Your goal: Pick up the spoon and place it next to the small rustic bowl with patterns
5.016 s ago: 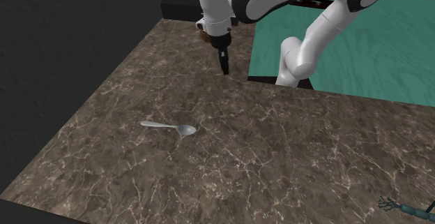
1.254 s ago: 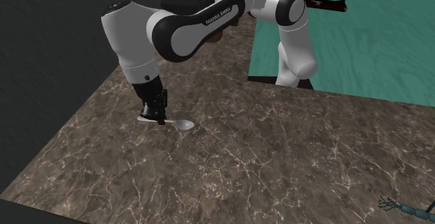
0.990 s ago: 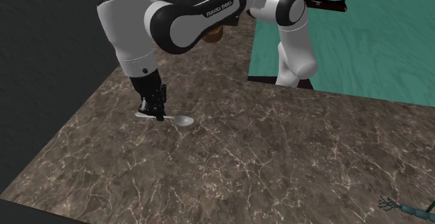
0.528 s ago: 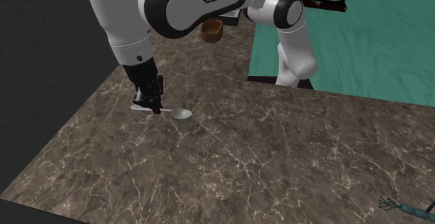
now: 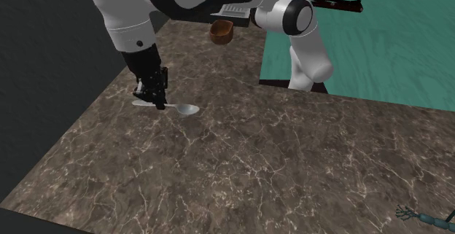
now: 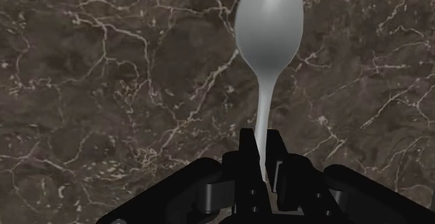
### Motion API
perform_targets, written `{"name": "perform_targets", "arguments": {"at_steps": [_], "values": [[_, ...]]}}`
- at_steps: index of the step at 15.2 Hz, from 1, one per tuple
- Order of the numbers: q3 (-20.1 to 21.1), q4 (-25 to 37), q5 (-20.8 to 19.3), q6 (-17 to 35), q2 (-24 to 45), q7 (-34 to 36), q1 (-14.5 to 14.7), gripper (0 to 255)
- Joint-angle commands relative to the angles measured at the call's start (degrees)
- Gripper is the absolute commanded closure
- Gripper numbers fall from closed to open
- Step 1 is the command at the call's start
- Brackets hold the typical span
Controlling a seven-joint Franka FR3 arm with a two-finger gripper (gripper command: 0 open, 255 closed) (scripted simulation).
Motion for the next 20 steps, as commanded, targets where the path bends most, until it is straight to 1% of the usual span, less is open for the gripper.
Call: {"name": "perform_targets", "arguments": {"at_steps": [1,3,4,5,7,9,14,20], "values": [[-0.07,3.94,-0.51,-2.51,1.42,0.35,0.80,255],[-0.18,8.35,-1.14,-5.08,3.21,0.72,1.83,255],[0.03,2.16,0.22,-2.86,-0.58,-0.51,-0.72,255],[0.15,-2.67,1.38,-1.29,-3.68,-1.79,-2.90,255],[0.03,-10.22,3.46,0.84,-8.86,-4.51,-6.57,255],[-0.52,-16.20,5.35,2.19,-13.28,-7.39,-9.60,255],[-2.91,-27.26,9.01,3.59,-22.24,-14.93,-15.48,255],[-7.03,-36.16,11.37,3.30,-30.16,-24.04,-20.59,255]]}}
